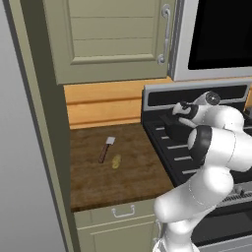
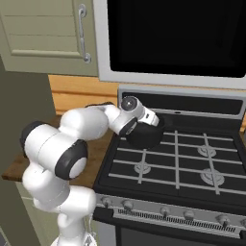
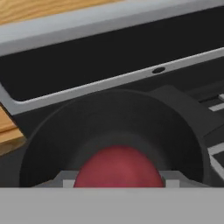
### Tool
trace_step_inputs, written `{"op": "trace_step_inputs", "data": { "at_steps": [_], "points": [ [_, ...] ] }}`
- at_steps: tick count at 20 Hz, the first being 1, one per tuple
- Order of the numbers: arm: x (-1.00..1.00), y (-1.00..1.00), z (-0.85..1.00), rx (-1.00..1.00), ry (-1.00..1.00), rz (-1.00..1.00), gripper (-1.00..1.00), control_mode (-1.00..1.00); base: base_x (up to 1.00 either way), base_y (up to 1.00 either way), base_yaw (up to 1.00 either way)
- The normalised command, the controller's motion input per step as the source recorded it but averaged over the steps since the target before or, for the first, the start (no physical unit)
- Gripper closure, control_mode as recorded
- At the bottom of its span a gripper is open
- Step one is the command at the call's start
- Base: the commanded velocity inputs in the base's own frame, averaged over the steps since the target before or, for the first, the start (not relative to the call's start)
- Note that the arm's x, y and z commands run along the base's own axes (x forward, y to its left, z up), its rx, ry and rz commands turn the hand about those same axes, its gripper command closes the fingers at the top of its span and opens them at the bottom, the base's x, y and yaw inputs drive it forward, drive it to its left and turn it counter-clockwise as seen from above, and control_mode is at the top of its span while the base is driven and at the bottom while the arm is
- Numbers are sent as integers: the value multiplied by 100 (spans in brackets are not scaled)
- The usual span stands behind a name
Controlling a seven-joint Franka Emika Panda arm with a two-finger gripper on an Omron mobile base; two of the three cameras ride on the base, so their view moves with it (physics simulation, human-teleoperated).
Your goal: Put the tomato and potato in the pot. Retrieve the spatula and lightly stir the vegetables in the pot.
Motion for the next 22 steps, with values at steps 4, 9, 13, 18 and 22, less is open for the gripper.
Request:
{"op": "trace_step_inputs", "data": {
  "at_steps": [4, 9, 13, 18, 22],
  "points": [
    [28, 0, -45, 0, 4, 0, 100, -100, 0, 0, 0],
    [29, 0, -32, 0, 0, 0, 100, -100, 0, 0, 0],
    [13, 0, -31, 0, 0, 0, -100, -100, 0, 0, 0],
    [0, 0, -5, 0, 0, 0, -100, -100, 0, 0, 0],
    [0, 0, 3, 0, 0, 0, -100, -100, 0, 0, 0]
  ]
}}
